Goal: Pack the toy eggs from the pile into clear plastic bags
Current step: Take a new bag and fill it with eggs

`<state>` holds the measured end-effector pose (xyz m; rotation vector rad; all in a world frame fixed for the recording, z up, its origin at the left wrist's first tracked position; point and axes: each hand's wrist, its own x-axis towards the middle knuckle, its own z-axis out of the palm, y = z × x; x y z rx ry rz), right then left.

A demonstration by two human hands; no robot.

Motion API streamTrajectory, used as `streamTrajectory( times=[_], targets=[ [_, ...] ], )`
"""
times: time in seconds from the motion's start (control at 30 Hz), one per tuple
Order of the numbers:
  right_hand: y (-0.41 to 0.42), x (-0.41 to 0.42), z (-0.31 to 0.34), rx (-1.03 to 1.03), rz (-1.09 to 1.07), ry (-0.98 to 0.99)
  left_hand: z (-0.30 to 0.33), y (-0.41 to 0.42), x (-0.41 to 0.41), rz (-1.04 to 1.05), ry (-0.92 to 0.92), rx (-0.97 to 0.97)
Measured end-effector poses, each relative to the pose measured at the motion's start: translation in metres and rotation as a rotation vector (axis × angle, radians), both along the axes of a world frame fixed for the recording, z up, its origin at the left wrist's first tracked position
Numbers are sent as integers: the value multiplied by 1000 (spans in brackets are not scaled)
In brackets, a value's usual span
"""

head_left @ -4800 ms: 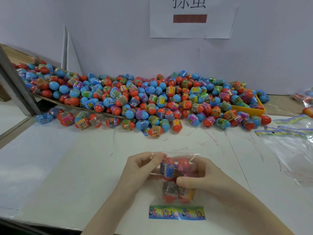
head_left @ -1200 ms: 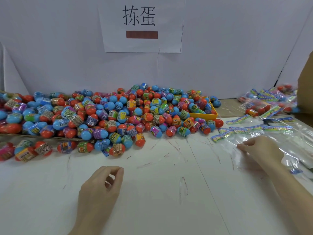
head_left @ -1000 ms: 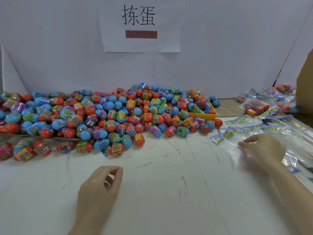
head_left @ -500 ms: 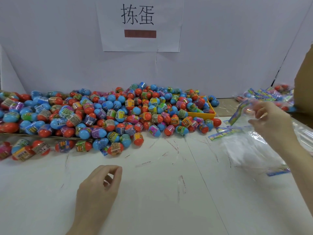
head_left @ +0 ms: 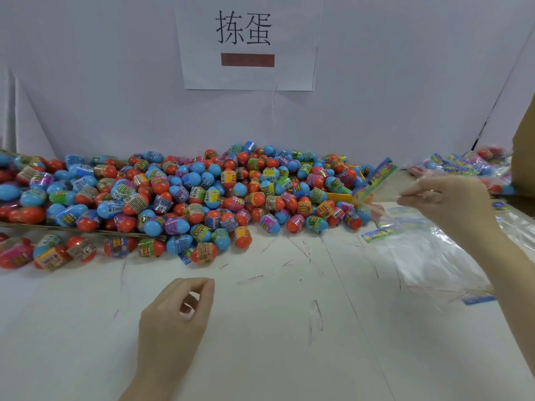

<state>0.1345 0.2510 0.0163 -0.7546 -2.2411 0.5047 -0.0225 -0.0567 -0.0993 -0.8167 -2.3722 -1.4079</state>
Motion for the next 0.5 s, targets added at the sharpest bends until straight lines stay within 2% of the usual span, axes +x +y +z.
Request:
streamTrajectory(
  times=[0.07,0.17,0.3,0.37,0.43,0.5],
  targets=[
    [-10,-3,6,-79,128,2,9,3,6,-27,-24,100],
    [-31,-12,15,-157,329,-105,41,13,21,-143,-8,258],
    [-64,-28,31,-261,624,-202,91,37,37,-303,28,191],
    [-77,-36,37,-312,757,-226,111,52,35,-333,-78,71],
    [-87,-44,38,-316,827,-258,122,63,25,-433,-294,-35],
    [-91,-49,36,-328,859,-284,123,68,15,-602,-515,59]
  ],
)
